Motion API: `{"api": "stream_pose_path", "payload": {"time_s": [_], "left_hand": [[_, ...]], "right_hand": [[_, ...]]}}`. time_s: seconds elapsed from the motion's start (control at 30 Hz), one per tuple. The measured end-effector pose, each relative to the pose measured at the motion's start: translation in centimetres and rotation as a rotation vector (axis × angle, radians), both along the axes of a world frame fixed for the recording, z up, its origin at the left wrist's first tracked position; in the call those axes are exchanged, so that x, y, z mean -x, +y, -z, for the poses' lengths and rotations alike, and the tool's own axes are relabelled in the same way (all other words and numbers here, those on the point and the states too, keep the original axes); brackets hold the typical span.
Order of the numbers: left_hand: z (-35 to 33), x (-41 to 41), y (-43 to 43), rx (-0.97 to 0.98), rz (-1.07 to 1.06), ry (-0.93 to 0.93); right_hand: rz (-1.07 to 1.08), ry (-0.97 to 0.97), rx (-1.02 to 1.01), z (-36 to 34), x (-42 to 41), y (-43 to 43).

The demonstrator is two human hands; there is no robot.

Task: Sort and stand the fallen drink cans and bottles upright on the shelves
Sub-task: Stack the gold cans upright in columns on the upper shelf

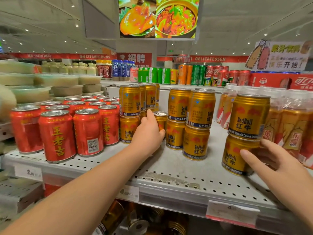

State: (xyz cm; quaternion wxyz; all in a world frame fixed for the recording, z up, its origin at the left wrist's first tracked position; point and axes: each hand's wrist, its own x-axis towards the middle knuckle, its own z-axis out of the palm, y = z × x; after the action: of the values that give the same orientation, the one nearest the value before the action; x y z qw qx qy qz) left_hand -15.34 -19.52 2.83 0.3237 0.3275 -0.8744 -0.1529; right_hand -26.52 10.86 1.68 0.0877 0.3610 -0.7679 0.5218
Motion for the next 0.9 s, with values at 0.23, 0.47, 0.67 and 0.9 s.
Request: {"api": "stream_pose_path", "payload": {"time_s": [0.23,0.47,0.67,0.9], "left_hand": [[-0.3,1.7,-0.7,-0.045,0.015,0.062],[-0.4,-0.3,1.6,0.019,0.175,0.282],[-0.4,-0.2,2.9,-0.176,0.356,0.230],[-1.0,0.0,2.7,-0.225,0.318,0.262]], "right_hand": [[-0.064,-0.038,0.006,-0.2,-0.1,-0.1],[-0.098,-0.067,-0.020,0.4,0.7,0.1],[-0.116,-0.050,-0.031,0.4,0.7,0.0],[-0.093,-0.012,-0.084,0.2,0.1,-0.2]]}}
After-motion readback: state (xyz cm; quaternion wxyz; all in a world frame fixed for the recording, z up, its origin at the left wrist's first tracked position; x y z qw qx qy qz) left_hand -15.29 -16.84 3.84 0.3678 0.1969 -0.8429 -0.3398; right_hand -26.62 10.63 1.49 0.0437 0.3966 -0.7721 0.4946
